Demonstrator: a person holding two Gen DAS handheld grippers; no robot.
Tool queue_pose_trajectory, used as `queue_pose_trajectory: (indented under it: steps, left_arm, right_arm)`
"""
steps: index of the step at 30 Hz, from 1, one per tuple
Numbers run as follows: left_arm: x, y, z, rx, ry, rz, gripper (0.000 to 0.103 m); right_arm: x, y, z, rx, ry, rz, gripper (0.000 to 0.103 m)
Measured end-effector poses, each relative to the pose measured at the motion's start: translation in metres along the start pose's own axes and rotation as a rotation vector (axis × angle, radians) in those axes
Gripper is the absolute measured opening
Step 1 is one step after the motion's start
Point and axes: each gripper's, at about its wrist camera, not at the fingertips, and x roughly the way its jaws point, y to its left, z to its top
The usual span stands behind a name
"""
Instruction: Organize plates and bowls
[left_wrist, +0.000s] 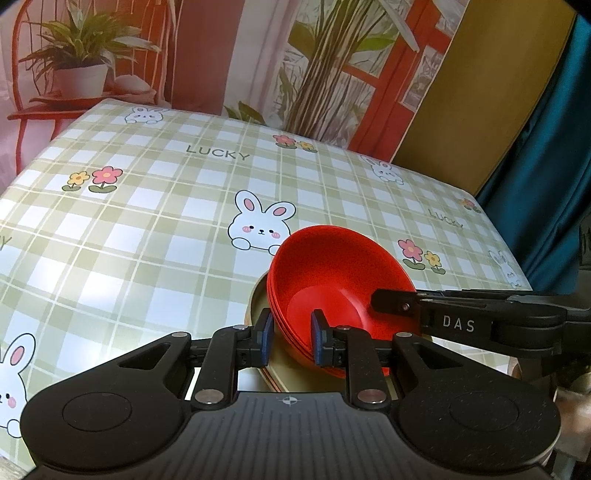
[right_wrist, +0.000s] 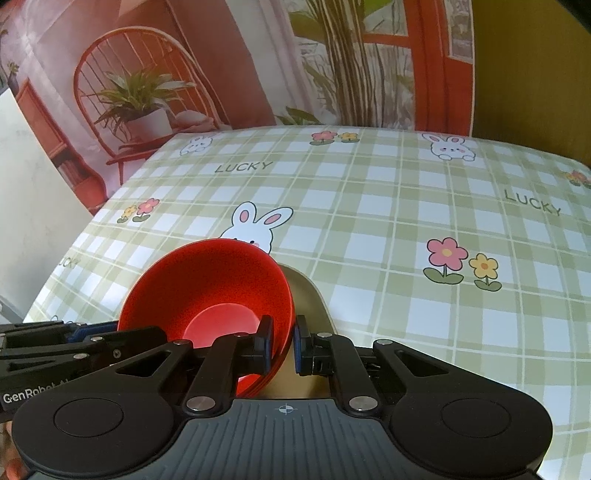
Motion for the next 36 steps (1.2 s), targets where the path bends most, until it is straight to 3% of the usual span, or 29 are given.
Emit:
queue_pose_trajectory:
  steps: [7, 17, 29, 32, 36]
  left_arm:
    - [-0.007, 0.001, 0.006, 0.005, -0.024, -0.006, 0.030]
    - [-0.026, -0.008, 0.020, 0.043, -0.095, -0.017, 0.037]
    - [-0.059, -0.021, 0.036, 0.127, -0.205, -0.011, 0.058]
    - [-0.073, -0.025, 0.043, 0.145, -0.250, 0.003, 0.064]
    - [-0.097, -0.025, 0.056, 0.132, -0.335, 0.014, 0.084]
  right_arm:
    - [-0.011, 0.005, 0.006, -0.022, -0.035, -0.008, 0.018]
    - [-0.034, 0.009, 0.017, -0.042, -0.090, -0.022, 0.019]
    - [-0.073, 0.011, 0.026, -0.053, -0.186, -0.056, 0.026]
    - [-0.087, 0.010, 0.030, -0.060, -0.222, -0.075, 0.033]
    - [-0.112, 0.014, 0.037, -0.086, -0.291, -0.129, 0.065]
